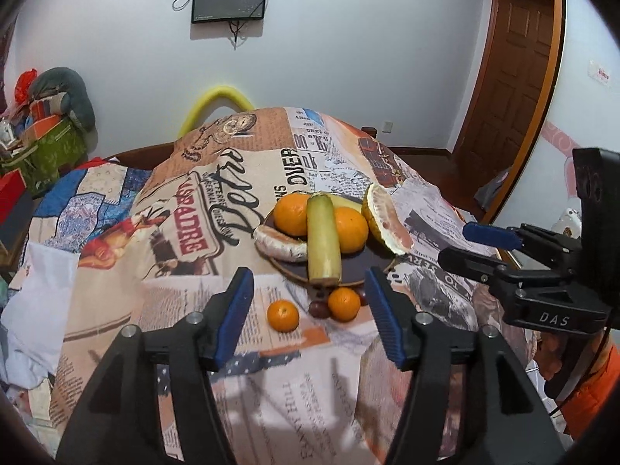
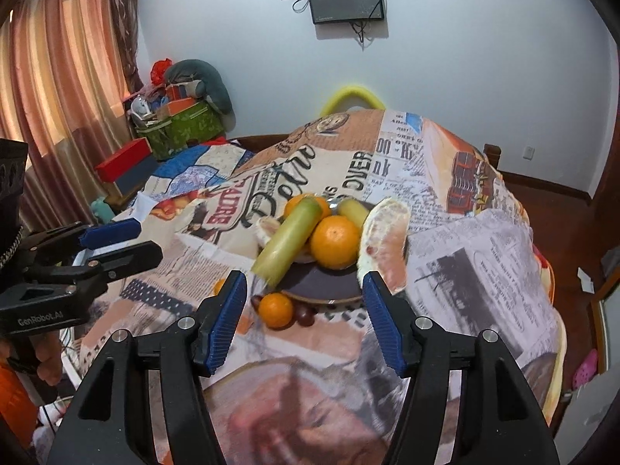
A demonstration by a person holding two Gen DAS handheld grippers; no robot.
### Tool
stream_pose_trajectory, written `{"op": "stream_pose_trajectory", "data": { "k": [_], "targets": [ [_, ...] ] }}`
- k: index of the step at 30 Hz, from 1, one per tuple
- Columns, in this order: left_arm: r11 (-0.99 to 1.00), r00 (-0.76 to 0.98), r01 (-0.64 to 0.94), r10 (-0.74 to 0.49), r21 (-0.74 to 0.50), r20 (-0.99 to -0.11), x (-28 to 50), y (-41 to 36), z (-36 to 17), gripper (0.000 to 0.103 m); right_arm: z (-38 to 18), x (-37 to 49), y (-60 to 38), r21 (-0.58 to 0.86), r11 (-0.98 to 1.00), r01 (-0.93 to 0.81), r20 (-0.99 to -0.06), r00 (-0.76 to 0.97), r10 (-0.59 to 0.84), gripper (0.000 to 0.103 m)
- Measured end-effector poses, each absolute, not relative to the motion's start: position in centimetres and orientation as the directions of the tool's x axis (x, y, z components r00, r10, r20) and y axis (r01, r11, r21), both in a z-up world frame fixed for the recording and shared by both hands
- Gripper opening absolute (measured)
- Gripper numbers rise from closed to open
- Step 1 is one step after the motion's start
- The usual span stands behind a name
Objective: Organize fruits
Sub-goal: 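Open both grippers and lift them away from the plate, then grasp a small mandarin with the left gripper while the right grasps another mandarin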
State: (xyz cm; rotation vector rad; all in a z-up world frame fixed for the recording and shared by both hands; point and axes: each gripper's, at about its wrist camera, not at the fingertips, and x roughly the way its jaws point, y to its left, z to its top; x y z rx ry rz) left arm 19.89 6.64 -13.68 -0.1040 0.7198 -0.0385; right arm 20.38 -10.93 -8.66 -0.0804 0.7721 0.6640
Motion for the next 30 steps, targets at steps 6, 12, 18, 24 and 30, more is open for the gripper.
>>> {"op": "stream_pose_trajectory", "data": {
  "k": [6, 12, 18, 24, 30],
  "targets": [
    [0.993, 0.724, -0.022, -0.064, -0.115, -0.687, 19.0, 7.8, -15.6, 0.065, -10.5, 19.5, -10.3, 0.176, 0.791, -0.586, -0.705, 0.485, 0.517, 0.059],
    [0.992, 0.671, -0.039, -0.062, -0.119, -0.739, 19.4, 9.1, -18.8, 0.065, -13.5, 19.9, -9.3, 0.197, 0.797, -0.571, -0.752, 0.434, 0.496, 0.059],
    [0.988, 0.638, -0.079, -0.05, -0.13, -0.768, 19.9, 10.3, -21.1, 0.065, -15.7, 20.6, -7.8, 0.196, 0.796, -0.573, -0.782, 0.399, 0.479, 0.059],
    [0.984, 0.627, -0.088, -0.065, -0.154, -0.777, 20.7, 11.2, -22.5, 0.065, -16.8, 21.6, -6.1, 0.202, 0.775, -0.598, -0.794, 0.363, 0.487, 0.056],
    [0.986, 0.621, -0.034, -0.11, -0.166, -0.776, 22.0, 10.7, -22.9, 0.044, -17.6, 22.2, -5.0, 0.198, 0.776, -0.599, -0.802, 0.356, 0.479, 0.048]
  ]
}}
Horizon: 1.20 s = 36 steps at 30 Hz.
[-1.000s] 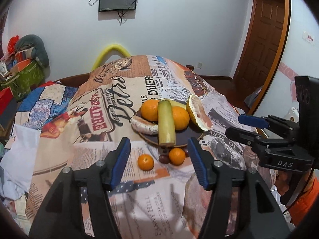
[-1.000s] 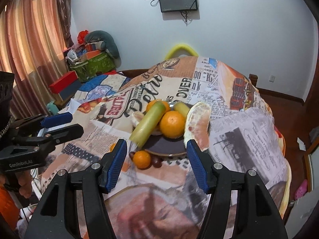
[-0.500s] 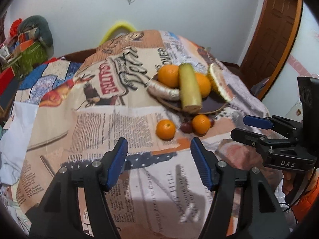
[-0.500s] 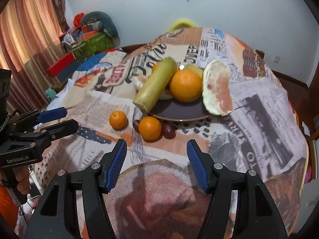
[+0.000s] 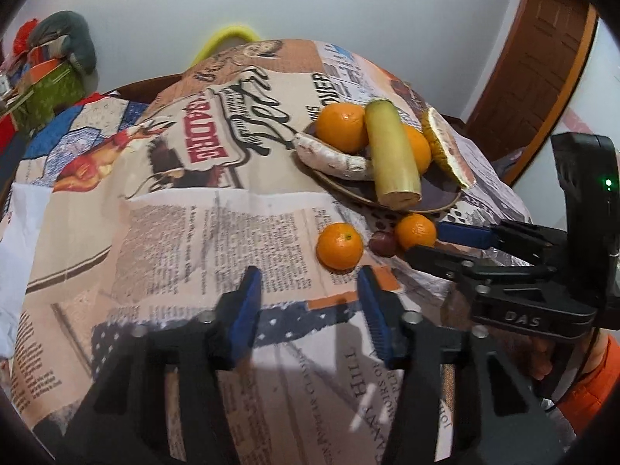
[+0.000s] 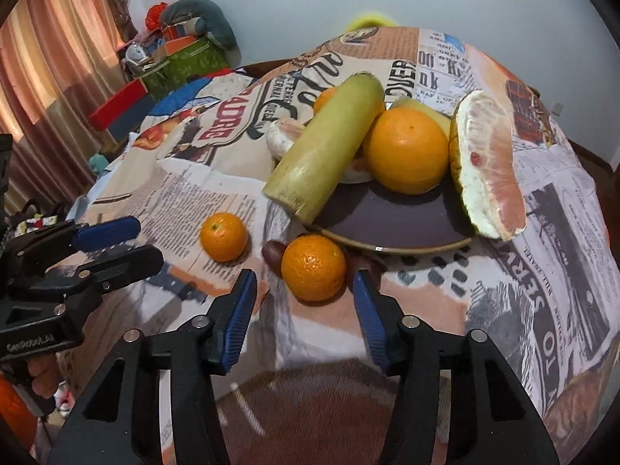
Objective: Organize fruits
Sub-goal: 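Grasp a small mandarin with the left gripper while the right grasps another mandarin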
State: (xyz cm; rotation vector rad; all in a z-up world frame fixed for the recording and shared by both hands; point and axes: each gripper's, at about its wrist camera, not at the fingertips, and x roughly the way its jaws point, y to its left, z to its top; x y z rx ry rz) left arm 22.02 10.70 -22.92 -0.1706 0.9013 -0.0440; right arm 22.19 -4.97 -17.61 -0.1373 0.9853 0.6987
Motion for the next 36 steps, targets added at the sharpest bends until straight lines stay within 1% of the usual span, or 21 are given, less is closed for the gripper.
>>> {"op": "stream_pose_trajectory", "data": {
  "k": [1, 3, 5, 21, 25, 26, 32, 36],
  "targets": [
    [0.985, 0.618, -0.024, -0.118, -0.168, -0.777, 22.3, 10.5, -23.0, 0.041, -17.5, 22.3, -4.9, 0.196, 0.775, -0.6, -0.799, 0.36, 0.481, 0.047],
    [0.984, 0.612, 0.003, -0.143, -0.178, -0.778, 22.8, 10.1, -23.1, 0.036, -17.3, 22.4, -4.8, 0.179, 0.774, -0.607, -0.796, 0.374, 0.477, 0.039],
    [0.983, 0.607, 0.02, -0.157, -0.183, -0.779, 23.2, 9.7, -23.1, 0.035, -17.2, 22.5, -4.6, 0.158, 0.777, -0.609, -0.798, 0.385, 0.464, 0.038],
    [0.988, 0.571, 0.018, -0.136, -0.153, -0.809, 25.7, 8.9, -24.7, 0.035, -17.7, 22.4, -4.6, 0.131, 0.786, -0.604, -0.818, 0.382, 0.43, 0.039],
    [0.981, 0.562, 0.012, -0.165, -0.192, -0.81, 26.3, 9.2, -25.2, 0.035, -17.8, 22.4, -4.6, 0.12, 0.786, -0.607, -0.819, 0.387, 0.424, 0.039],
    [0.981, 0.563, 0.011, -0.167, -0.195, -0.809, 26.3, 9.2, -25.2, 0.035, -17.8, 22.6, -4.6, 0.118, 0.786, -0.607, -0.821, 0.386, 0.421, 0.041],
    [0.983, 0.565, 0.009, -0.158, -0.186, -0.81, 26.5, 8.8, -25.3, 0.035, -17.7, 22.6, -3.9, 0.082, 0.775, -0.626, -0.818, 0.402, 0.411, 0.042],
    [0.98, 0.567, 0.012, -0.169, -0.197, -0.806, 26.1, 8.8, -25.2, 0.033, -17.4, 22.7, -4.2, 0.096, 0.764, -0.638, -0.812, 0.394, 0.431, 0.029]
  ]
}}
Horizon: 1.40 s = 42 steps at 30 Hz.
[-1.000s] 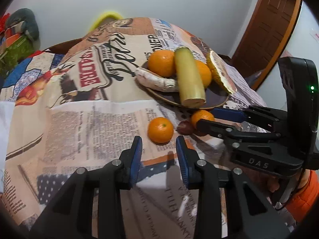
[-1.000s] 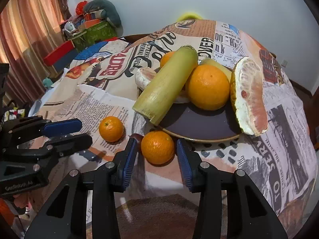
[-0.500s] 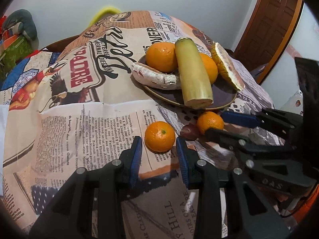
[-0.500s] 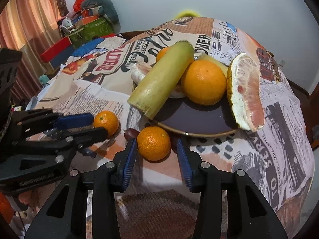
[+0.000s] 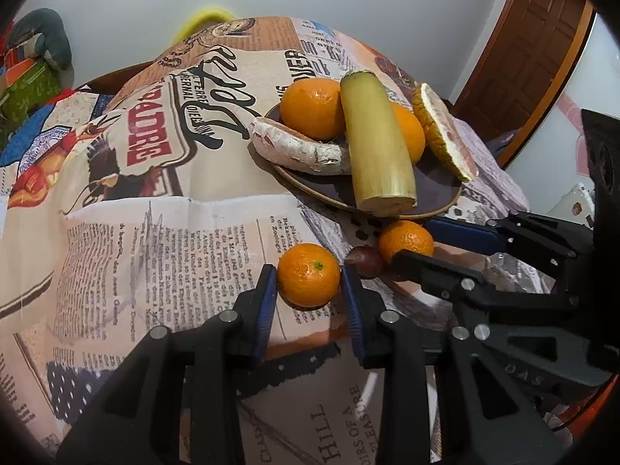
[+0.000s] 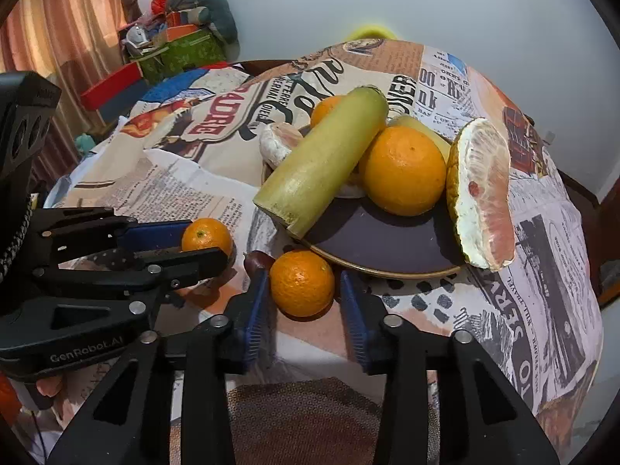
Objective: Organize fruits
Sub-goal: 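Grasp a small mandarin with the left gripper while the right grasps another mandarin, then carry both mandarins onto the grey plate with both grippers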
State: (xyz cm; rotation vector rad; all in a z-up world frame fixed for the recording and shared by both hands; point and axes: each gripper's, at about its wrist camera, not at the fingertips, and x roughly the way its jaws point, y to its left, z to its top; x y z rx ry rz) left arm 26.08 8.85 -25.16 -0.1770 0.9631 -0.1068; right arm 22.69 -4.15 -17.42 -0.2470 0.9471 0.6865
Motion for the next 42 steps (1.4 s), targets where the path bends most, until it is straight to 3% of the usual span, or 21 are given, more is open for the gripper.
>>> {"op": "stream_pose_trajectory", "data": {
  "k": [19, 42],
  "targets": [
    [0.989, 0.666, 0.032, -0.127, -0.142, -0.735, 22.6, 7.6, -19.0, 0.033, -12.7, 21.9, -9.3, 0.162, 0.8, -0.578, -0.731, 0.474, 0.49, 0.029],
    [0.976, 0.683, 0.119, -0.213, -0.181, -0.699, 29.5, 4.6, -18.3, 0.033, -13.9, 26.9, -10.1, 0.194, 0.791, -0.581, -0.724, 0.459, 0.515, 0.031]
  ]
}}
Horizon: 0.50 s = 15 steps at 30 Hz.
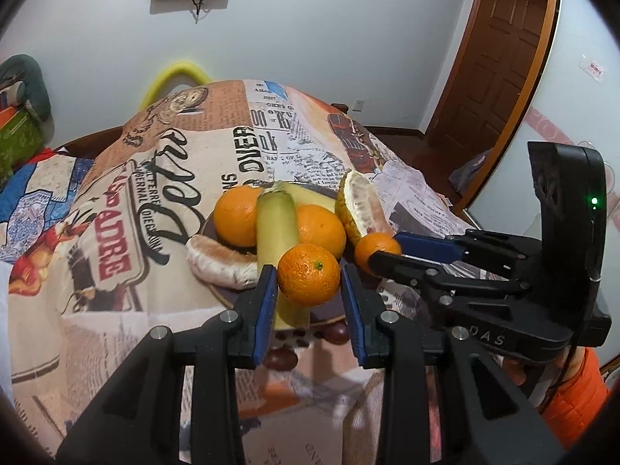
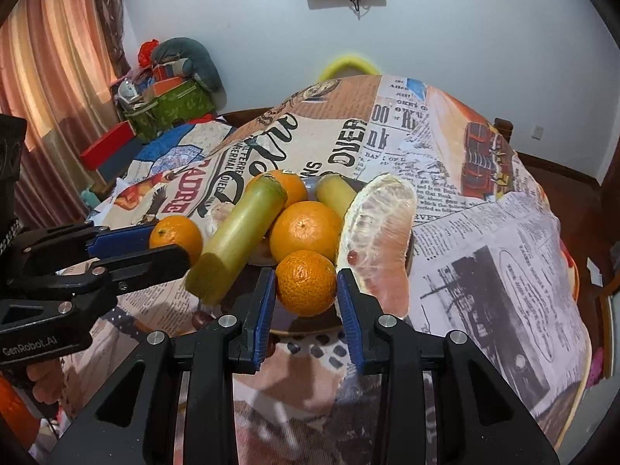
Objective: Organize fruits
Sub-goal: 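Carry both mandarins onto the grey plate with both grippers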
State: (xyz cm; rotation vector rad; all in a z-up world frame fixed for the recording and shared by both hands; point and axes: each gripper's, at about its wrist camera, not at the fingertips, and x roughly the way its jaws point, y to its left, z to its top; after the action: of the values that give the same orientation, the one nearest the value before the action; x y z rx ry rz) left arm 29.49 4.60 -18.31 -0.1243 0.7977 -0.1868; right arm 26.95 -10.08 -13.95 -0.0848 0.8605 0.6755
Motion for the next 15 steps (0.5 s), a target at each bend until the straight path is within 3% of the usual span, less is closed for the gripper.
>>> {"op": "stream_pose_trajectory", "data": {
  "k": [15],
  "targets": [
    [0.975, 0.66, 0.145, -0.221, -0.167, -0.718, 31.8, 2.5, -19.2, 0.033, -13.1, 27.3, -12.3, 0.232, 0.797, -0.557, -0.697, 0.477, 0.536, 0.031]
  ]
}}
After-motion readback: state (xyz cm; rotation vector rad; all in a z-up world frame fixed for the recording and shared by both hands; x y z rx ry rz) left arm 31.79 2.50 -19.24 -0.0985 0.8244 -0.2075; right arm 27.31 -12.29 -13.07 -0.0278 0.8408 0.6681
